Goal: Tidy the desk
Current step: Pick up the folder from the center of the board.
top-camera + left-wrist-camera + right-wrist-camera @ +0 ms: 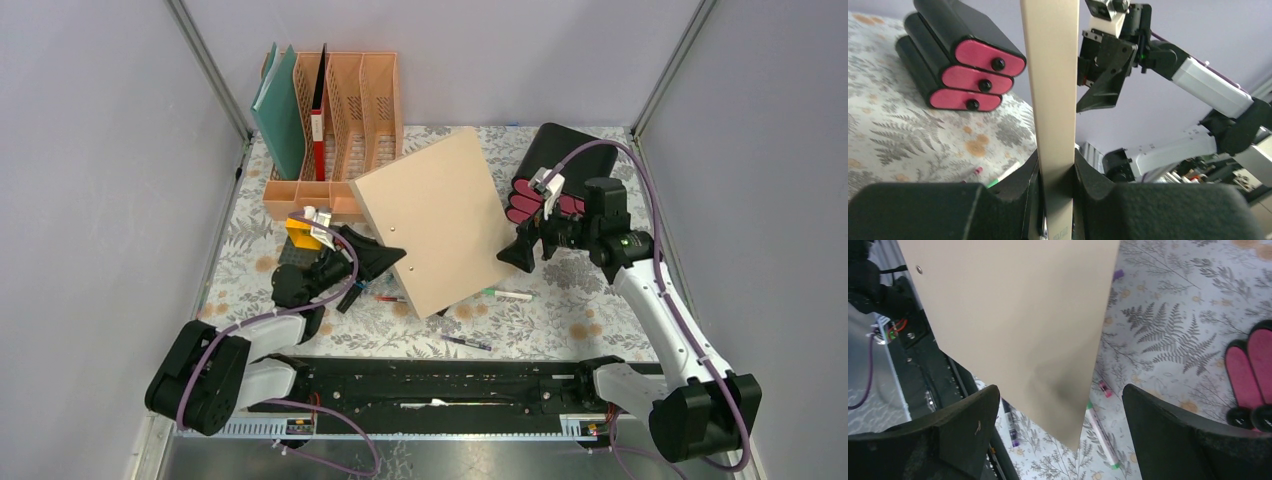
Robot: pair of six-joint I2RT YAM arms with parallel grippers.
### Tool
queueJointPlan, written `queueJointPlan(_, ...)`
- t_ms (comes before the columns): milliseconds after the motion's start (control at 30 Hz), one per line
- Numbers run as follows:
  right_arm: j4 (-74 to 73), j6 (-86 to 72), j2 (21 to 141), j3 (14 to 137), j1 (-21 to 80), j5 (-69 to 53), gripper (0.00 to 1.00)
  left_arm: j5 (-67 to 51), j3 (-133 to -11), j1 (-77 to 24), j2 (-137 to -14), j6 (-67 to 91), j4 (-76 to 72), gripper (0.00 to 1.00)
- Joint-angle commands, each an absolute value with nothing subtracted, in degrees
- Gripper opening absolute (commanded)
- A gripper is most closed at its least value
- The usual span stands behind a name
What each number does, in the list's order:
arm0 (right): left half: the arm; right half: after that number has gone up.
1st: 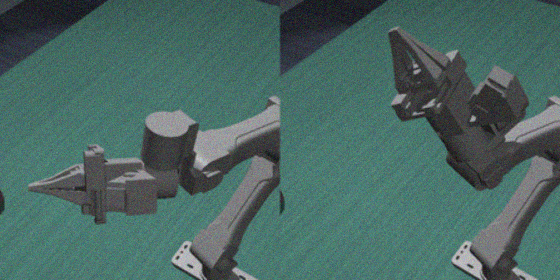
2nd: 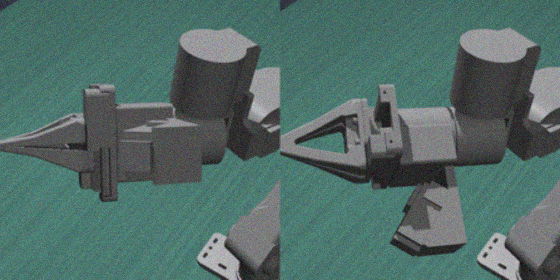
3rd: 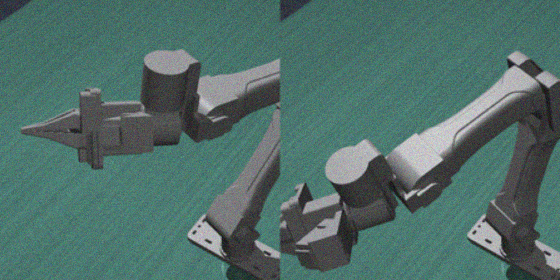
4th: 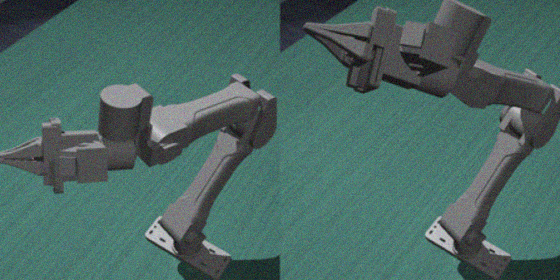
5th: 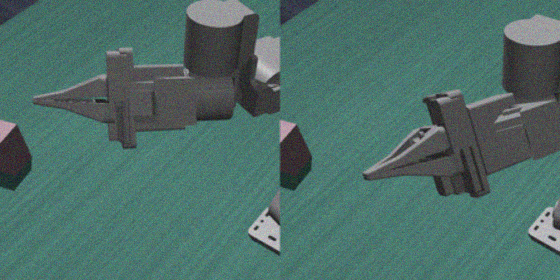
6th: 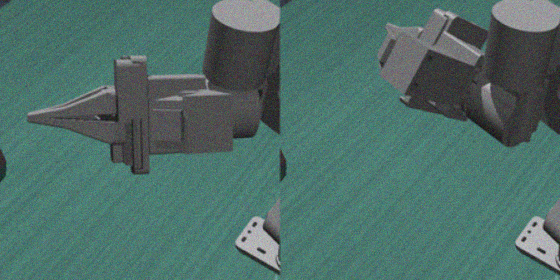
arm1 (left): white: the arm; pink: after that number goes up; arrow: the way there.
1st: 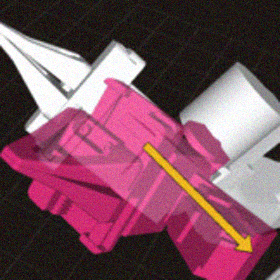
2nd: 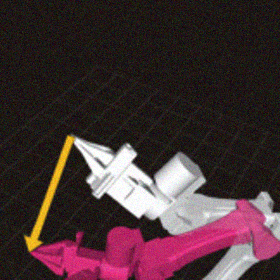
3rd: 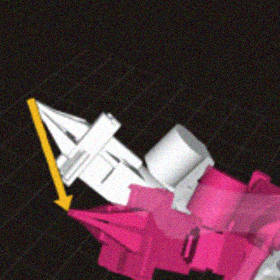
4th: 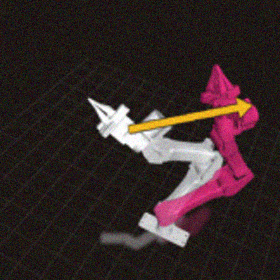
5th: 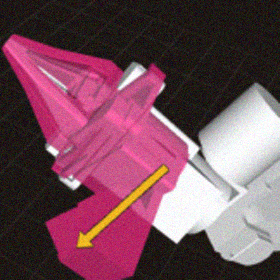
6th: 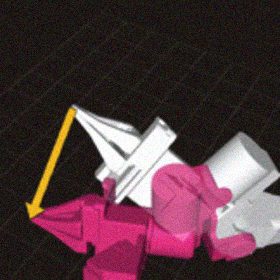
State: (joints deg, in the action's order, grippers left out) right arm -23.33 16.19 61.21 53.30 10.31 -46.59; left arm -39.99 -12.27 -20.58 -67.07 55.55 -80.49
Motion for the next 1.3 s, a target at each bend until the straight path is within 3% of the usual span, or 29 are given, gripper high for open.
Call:
queueJointPlan(0,-21.2,14.4,62.3,53.8,10.0,-54.2,1.0,-46.4,-14.4,-20.1,-68.6,60.0,-91.5,0.0)
queueJointPlan(600,-15.8,8.9,65.7,51.8,10.0,-71.5,0.97,-50.0,-18.1,-20.1,-69.4,62.5,-91.8,0.0)
queueJointPlan(700,-13.5,6.7,65.6,51.0,10.0,-73.2,0.83,-50.1,-18.8,-20.1,-69.9,62.8,-91.8,0.0)
queueJointPlan(833,-13.3,6.0,66.0,51.1,10.0,-73.4,0.38,-50.4,-19.6,-20.1,-70.7,63.1,-91.8,0.0)
queueJointPlan(967,-13.3,6.1,66.1,51.3,10.0,-73.8,0.04,-51.3,-20.6,-20.1,-71.7,64.0,-91.9,0.02)
queueJointPlan(1033,-13.4,6.2,65.9,51.3,10.0,-74.5,0.0,-52.4,-21.5,-20.1,-72.6,65.1,-91.8,0.15)
queueJointPlan(1100,-14.7,7.6,65.5,51.6,10.0,-75.5,0.0,-53.7,-22.4,-19.8,-74.0,67.2,-91.8,0.4)
queueJointPlan(1267,-21.5,15.4,64.9,53.2,10.0,-75.7,0.0,-56.1,-24.2,-19.0,-75.9,69.6,-91.9,0.66)
